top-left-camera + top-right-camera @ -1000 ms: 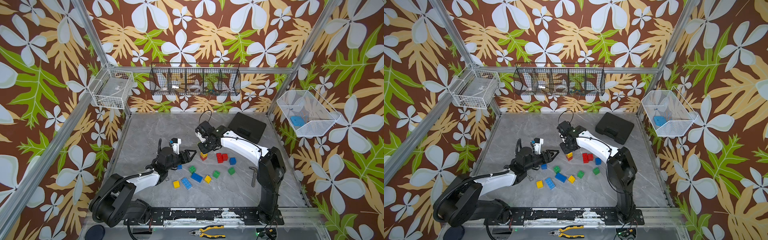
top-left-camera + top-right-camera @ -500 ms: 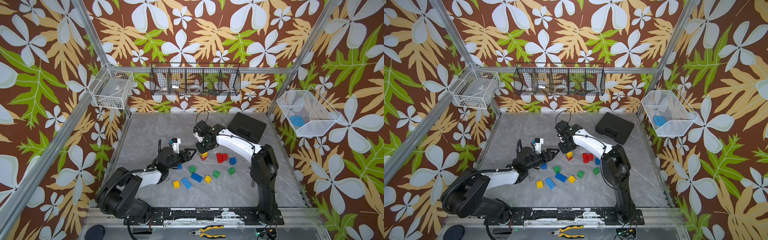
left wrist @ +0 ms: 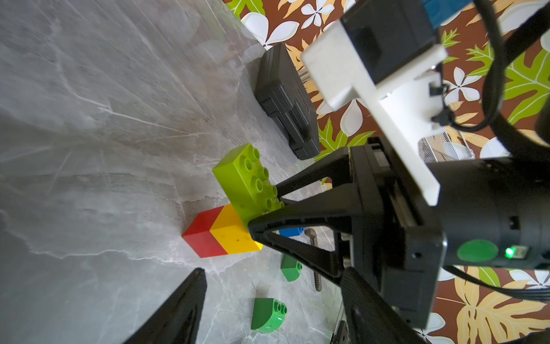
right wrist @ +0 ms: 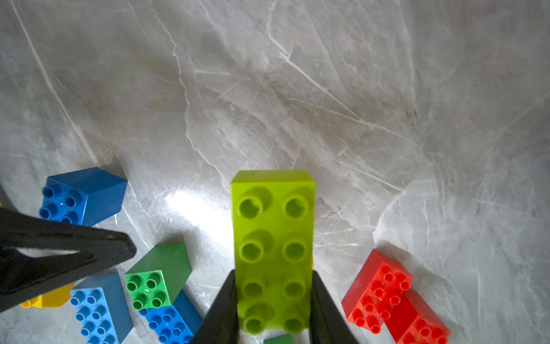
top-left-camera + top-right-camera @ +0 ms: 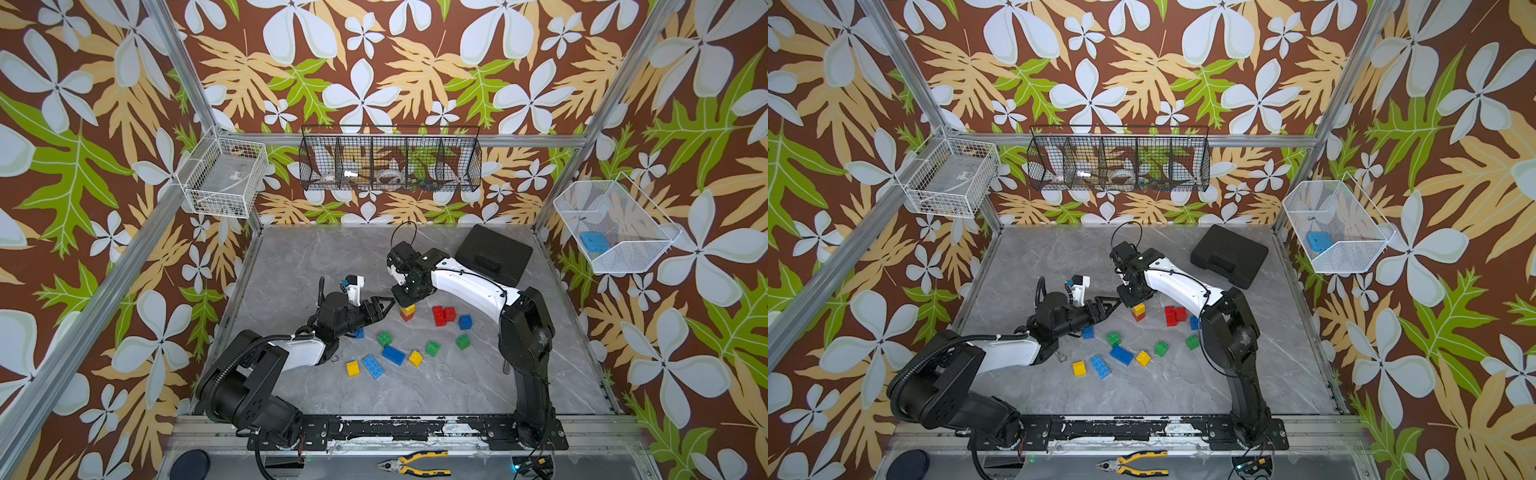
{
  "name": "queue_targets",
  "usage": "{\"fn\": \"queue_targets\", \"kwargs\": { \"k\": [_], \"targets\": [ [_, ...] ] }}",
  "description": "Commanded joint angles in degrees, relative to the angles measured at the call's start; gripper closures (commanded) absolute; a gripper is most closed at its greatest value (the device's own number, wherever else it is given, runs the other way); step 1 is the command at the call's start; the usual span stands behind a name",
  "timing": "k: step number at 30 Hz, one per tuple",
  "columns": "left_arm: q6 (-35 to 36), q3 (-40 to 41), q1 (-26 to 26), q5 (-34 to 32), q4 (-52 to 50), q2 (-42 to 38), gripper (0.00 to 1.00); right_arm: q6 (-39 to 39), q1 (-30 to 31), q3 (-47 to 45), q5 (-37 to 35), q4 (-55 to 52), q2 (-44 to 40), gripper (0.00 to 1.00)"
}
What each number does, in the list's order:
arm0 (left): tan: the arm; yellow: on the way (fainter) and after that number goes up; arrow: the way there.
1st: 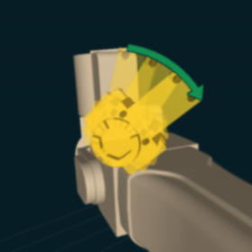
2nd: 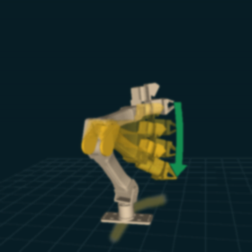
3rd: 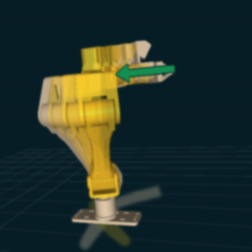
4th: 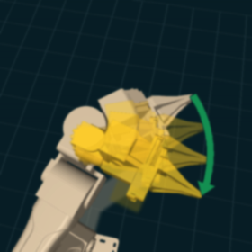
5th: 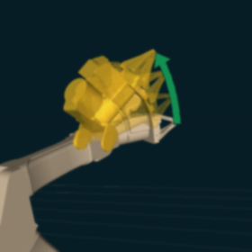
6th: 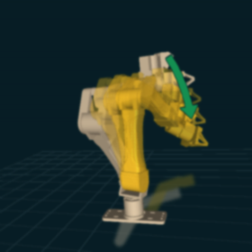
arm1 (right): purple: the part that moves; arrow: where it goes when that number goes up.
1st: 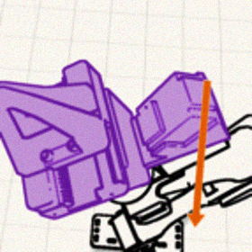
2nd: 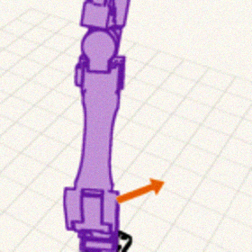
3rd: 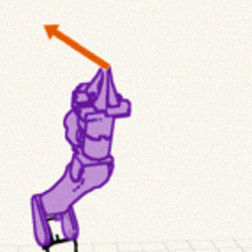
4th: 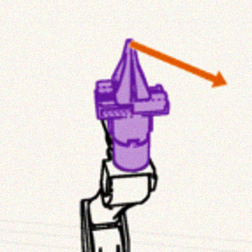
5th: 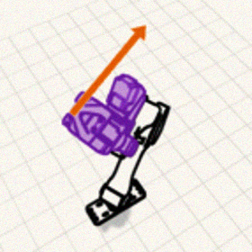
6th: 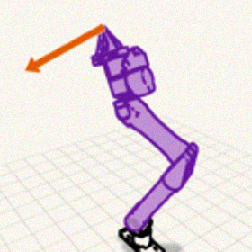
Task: Assemble a fork with lego
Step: Assemble the lego brick with the lego brick.
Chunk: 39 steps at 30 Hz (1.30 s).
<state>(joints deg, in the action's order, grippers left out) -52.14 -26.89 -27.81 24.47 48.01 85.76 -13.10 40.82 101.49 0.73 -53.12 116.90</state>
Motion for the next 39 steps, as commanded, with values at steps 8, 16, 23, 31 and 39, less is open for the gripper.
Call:
{"fn": "queue_targets", "kwargs": {
  "k": [8, 16, 23, 31, 39],
  "targets": [
    [1.19, -0.97, 0.03, 1.5, 0.99, 0.9, 0.26, -0.67, -0.56, -0.55, -0.76, -0.74, -0.53, 0.76],
    [1.25, -0.88, -0.07, 1.6, 0.95, 0.99, 0.26, -0.39, -0.73, -0.86, 0.38, -0.74, -0.32, 0.76],
    [1.25, -0.97, -0.05, 1.76, 0.95, 1.27, 0.26, 0.36, -0.75, -1.36, 2.13, -2.11, 0.61, 0.75],
    [1.36, -1.22, -0.06, 1.9, 0.97, 1.7, 0.26, 0.36, -1.31, -2.0, 2.31, -3.45, 1.13, 0.75],
    [1.6, -1.05, -0.05, 1.95, 0.95, 1.7, 0.26, 1.41, -1.79, -1.42, 2.63, -4.7, 1.84, 0.76]
  ]
}}
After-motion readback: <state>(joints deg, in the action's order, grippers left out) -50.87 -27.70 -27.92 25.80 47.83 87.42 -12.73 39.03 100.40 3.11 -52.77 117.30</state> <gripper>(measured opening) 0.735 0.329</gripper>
